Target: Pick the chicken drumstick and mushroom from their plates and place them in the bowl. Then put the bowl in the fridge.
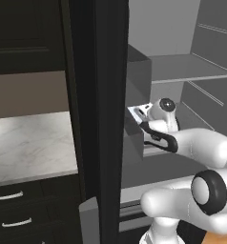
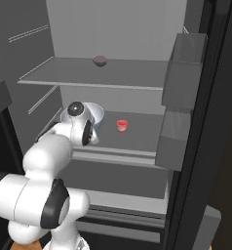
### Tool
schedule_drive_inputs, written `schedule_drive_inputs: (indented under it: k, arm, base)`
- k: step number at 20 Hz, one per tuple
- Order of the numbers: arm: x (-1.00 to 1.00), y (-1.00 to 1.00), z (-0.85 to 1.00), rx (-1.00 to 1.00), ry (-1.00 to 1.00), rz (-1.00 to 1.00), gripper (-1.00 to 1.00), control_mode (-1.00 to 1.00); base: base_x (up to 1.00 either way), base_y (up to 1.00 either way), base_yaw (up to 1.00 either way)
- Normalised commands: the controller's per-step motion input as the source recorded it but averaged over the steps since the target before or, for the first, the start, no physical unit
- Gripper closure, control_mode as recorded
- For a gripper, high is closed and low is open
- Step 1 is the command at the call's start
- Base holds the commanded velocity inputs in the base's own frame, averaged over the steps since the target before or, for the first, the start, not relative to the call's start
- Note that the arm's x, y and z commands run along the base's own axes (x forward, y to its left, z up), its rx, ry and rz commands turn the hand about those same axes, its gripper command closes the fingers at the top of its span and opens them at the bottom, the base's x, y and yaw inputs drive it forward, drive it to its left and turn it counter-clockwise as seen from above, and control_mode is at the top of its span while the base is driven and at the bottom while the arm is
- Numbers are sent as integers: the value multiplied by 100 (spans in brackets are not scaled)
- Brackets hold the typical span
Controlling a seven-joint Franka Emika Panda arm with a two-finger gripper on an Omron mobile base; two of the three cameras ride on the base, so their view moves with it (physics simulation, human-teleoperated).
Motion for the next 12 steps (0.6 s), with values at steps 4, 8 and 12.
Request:
schedule_drive_inputs:
  k: [4, 8, 12]
  arm:
    - [32, 4, -6, 1, -2, 0, 100, -100]
    - [35, 5, -6, 2, 0, 0, 100, -100]
    - [31, 6, -11, 3, 0, 0, 100, -100]
  base:
    - [0, 0, 0]
    - [0, 0, 0]
    - [0, 0, 0]
